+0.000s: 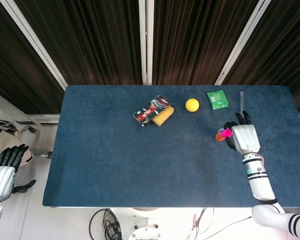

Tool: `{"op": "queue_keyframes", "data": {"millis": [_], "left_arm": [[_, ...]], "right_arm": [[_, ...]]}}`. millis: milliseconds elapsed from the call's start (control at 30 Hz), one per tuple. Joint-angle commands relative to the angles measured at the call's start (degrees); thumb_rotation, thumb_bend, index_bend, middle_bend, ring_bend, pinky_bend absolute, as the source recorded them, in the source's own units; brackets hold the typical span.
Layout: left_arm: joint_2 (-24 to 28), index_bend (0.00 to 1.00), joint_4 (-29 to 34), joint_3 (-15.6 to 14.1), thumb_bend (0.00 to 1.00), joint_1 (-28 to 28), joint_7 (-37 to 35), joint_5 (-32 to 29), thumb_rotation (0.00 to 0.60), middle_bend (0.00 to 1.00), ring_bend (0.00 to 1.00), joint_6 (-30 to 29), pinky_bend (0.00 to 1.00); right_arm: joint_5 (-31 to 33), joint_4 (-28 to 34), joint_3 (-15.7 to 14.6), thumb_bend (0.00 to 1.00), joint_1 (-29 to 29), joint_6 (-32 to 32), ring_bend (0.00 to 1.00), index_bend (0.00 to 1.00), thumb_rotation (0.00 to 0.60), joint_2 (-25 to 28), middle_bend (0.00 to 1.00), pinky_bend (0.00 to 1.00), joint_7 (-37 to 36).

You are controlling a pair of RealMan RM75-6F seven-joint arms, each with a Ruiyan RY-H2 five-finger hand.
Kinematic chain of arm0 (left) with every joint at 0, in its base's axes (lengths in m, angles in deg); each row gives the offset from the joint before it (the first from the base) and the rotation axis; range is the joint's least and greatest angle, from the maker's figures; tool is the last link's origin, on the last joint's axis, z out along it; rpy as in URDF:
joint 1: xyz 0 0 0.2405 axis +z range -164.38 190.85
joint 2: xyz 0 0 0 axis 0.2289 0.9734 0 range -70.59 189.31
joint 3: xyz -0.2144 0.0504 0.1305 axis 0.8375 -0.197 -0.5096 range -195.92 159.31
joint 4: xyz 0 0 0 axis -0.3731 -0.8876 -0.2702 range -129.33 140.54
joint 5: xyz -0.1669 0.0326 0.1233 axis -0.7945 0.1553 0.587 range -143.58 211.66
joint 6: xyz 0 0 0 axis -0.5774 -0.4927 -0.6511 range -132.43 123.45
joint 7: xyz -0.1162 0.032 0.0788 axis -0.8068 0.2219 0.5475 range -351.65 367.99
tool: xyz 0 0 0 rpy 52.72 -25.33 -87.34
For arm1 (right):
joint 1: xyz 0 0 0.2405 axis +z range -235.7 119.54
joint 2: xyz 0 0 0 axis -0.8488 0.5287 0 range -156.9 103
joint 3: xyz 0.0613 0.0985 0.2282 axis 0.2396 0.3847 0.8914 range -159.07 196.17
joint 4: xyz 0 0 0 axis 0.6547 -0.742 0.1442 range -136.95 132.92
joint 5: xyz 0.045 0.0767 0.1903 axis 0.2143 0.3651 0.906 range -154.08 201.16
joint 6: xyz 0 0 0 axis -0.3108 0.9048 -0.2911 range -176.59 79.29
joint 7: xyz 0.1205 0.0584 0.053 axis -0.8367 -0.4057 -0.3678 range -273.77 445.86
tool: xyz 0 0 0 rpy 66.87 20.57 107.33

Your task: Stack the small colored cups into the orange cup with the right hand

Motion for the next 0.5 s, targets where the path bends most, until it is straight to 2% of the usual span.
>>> {"op": "queue_keyframes", "data": {"millis": [33, 500], "left_arm": [[-0.1, 0.05, 0.0, 0.0, 0.12, 0.0, 0.0, 0.0, 0.6, 0.04, 0.0, -0.1, 0.0], [-0.3, 0.05, -0.7, 0.1, 0.12, -0.3, -0.2, -0.5, 0.6, 0.04, 0.0, 0.8, 0.0]], "right_arm": [[1.9, -3.4, 1.1, 0.33, 1.2, -1.6, 0.11, 0.5, 0.6, -1.6, 0.5, 0.0, 0.1], [4.1, -7.7, 0.9, 0.33, 2.6, -4.3, 0.11, 0.5, 0.6, -4.4, 0.5, 0.0, -0.3]]}}
